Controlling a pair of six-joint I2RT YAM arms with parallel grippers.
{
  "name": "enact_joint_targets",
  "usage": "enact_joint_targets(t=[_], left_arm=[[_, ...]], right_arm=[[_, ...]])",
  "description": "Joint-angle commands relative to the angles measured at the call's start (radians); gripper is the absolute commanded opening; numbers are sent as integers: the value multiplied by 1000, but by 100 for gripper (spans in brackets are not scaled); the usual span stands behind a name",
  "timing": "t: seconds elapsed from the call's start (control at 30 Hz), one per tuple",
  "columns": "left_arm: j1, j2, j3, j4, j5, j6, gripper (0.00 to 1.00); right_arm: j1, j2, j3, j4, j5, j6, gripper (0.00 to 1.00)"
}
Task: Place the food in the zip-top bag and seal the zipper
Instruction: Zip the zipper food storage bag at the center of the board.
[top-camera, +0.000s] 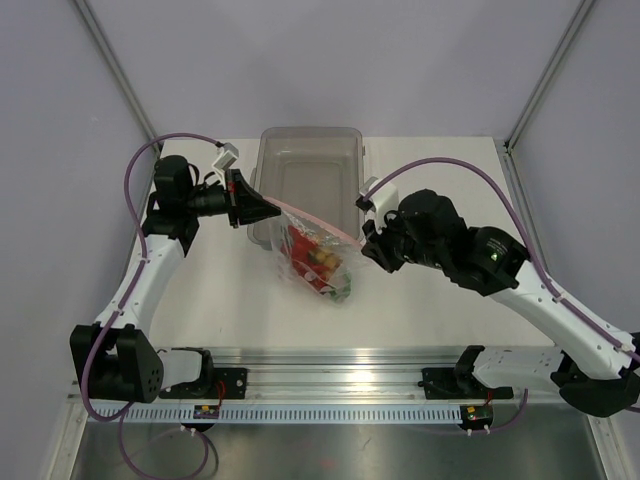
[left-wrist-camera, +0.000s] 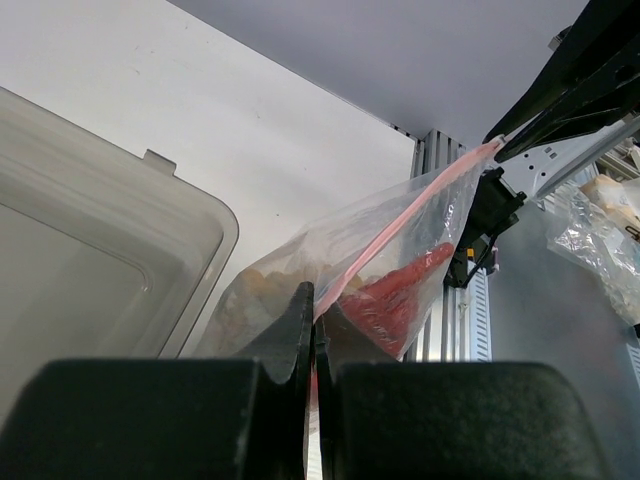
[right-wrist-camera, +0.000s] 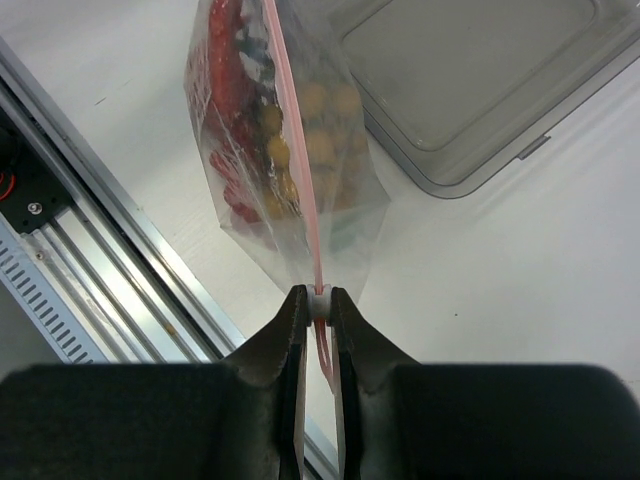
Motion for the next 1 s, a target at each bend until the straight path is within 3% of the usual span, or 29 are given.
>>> enact_joint_targets(t=[0.0, 0.6, 0.63, 0.67, 0.7, 0.83, 0.97], left_arm=[[23, -33, 3, 25, -29, 24, 0], [25, -42, 5, 20, -29, 20, 0], [23, -43, 3, 25, -29, 12, 0], [23, -43, 3, 34, -25, -5, 0], [17, -45, 3, 52, -23, -14, 0], [-11, -57, 9, 51, -29, -19, 0], [-15, -57, 8, 39, -29, -8, 0]], right_arm=[[9, -62, -21, -56, 61, 9, 0], [9, -127, -69, -72, 67, 33, 0], [7, -127, -69, -70, 77, 33, 4], [9, -127, -67, -68, 84, 62, 16], [9, -125, -64, -62, 98, 66, 45], [9, -139, -65, -24, 107, 85, 70], [7, -145, -75, 13, 57, 89, 80]])
